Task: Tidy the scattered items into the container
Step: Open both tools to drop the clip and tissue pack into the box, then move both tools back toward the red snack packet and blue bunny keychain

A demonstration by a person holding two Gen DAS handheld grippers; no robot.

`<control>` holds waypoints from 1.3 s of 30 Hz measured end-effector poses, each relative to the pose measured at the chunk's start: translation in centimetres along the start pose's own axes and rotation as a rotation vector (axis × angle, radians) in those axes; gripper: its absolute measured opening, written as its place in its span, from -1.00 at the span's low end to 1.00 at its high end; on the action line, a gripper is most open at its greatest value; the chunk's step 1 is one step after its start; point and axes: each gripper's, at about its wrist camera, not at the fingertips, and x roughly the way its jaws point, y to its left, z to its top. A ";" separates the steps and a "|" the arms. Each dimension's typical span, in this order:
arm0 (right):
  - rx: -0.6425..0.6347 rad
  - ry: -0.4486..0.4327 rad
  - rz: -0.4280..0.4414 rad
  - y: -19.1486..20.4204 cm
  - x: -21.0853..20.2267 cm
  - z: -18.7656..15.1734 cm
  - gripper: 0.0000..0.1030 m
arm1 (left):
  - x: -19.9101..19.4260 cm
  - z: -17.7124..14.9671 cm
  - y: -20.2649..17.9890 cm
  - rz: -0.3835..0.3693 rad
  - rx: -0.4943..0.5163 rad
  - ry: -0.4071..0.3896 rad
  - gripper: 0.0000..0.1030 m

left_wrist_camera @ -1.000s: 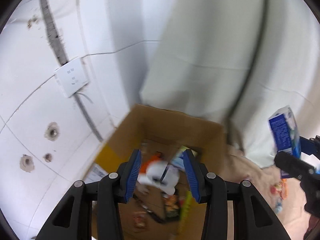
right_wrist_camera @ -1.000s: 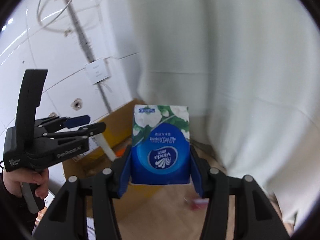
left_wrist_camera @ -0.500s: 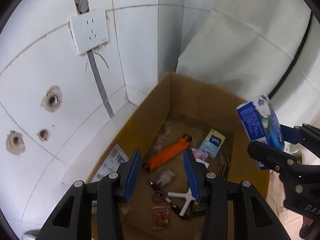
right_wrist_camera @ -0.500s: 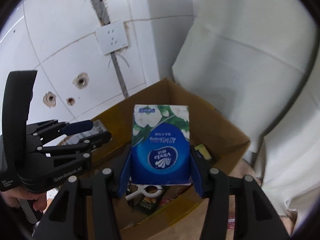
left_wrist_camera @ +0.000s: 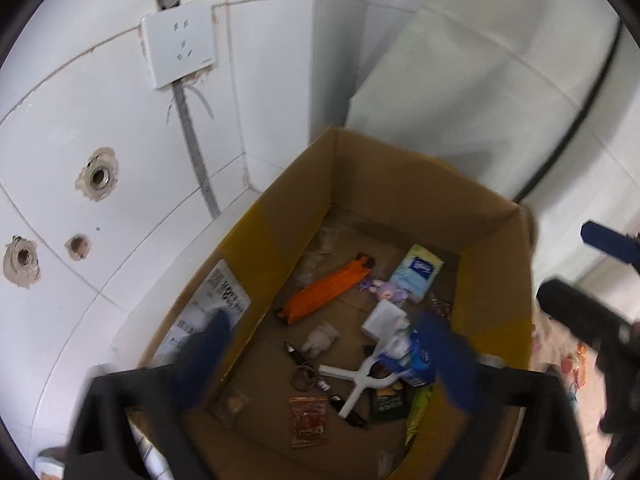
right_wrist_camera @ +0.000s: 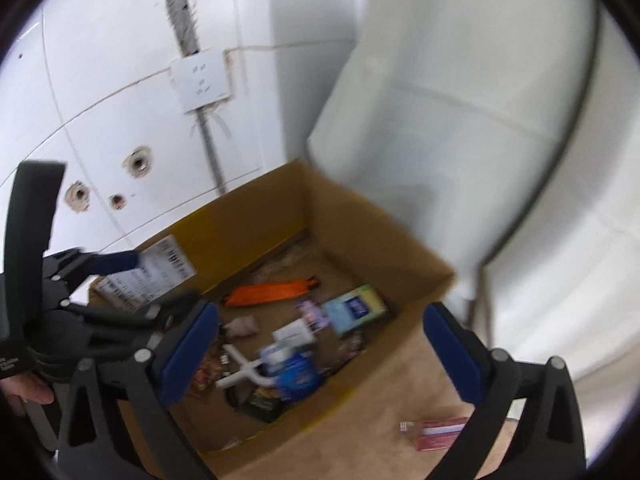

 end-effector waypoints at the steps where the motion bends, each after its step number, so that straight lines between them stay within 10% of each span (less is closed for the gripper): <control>1: 0.011 -0.009 -0.010 -0.6 -0.6 -0.1 1.00 | -0.3 -0.1 -0.4 0.010 0.013 0.001 1.00; 20: 0.393 -0.158 -0.354 -19.1 -20.8 -12.3 1.00 | -7.3 0.4 -18.4 -0.251 0.281 -0.098 1.00; 29: 0.510 0.030 -0.419 -20.9 -19.7 -22.8 1.00 | -2.6 -5.4 -28.1 -0.303 0.436 -0.007 1.00; 39: 0.534 0.140 -0.330 -18.7 -11.4 -31.1 1.00 | 4.1 -12.6 -27.8 -0.260 0.484 0.046 1.00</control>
